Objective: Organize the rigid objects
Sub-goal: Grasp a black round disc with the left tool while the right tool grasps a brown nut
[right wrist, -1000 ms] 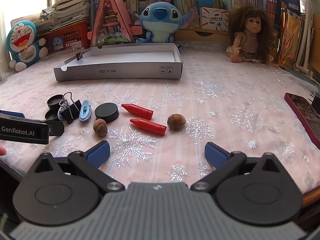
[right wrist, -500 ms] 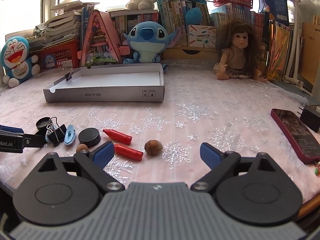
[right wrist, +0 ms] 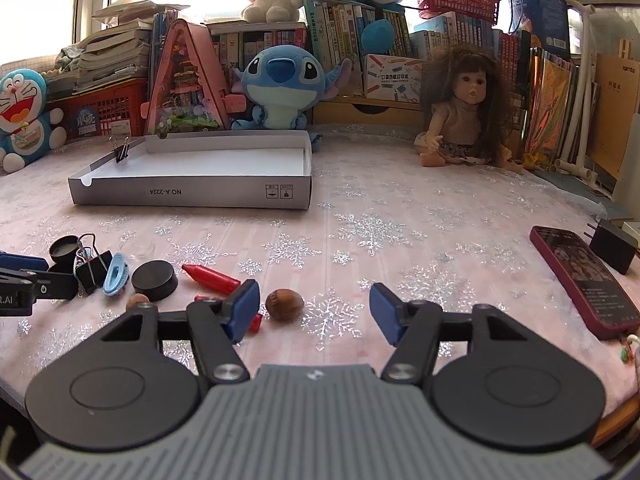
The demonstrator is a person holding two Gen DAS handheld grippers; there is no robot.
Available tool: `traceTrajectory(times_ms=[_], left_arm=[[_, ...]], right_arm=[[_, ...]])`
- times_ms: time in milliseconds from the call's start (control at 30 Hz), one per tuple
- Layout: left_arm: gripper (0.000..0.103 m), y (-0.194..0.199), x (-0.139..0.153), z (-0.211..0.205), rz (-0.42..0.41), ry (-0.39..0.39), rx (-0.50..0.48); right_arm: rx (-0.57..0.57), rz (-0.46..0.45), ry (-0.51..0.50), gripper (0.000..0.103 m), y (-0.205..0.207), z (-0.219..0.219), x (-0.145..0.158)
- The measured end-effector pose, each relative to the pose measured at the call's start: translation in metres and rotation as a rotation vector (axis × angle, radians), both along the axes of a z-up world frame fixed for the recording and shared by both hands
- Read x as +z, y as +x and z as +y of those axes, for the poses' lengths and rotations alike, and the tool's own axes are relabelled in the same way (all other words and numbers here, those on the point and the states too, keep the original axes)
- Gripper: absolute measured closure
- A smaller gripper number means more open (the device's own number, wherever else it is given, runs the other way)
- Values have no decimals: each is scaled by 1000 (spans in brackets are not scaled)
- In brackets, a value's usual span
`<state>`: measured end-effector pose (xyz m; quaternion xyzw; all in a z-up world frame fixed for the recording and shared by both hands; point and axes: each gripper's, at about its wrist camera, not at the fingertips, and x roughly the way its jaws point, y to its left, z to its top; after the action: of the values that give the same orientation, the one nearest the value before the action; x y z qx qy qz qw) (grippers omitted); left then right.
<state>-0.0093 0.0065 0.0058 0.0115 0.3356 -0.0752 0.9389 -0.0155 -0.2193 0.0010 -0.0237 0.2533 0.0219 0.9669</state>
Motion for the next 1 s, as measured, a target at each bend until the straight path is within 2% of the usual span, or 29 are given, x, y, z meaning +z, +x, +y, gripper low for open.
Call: traceTrajectory(times_ms=[133,233,600,633,667,767,833,1000], left_arm=[[61,2,-1,-3,-5,11,2],[61,3,-1,-4,-14,12,-3],[63,4,-4,-8,-43,32,-20],[64,4,-4,-8,-46,30,-20],[70,3,-4,-8,-48,25,-22],[73,1,-4,-6,-50,7,-20],[73,0,-3,-5,-52,-1,-21],[73,-4,0,-3,-50,-17,-32]], right_arm=[[14,10,-3,43,3,3,-2],[24,11,-7,45,4,6,-3],[5,16,-7,48,10,6,-8],[8,18,-5,49,10,5,-9],[9,20,-6,50,10,5,-10],[18,20,-11,61,9,7,-11],[22,17,-11,77,7,9,-11],[33,16,-3,78,6,11,-9]])
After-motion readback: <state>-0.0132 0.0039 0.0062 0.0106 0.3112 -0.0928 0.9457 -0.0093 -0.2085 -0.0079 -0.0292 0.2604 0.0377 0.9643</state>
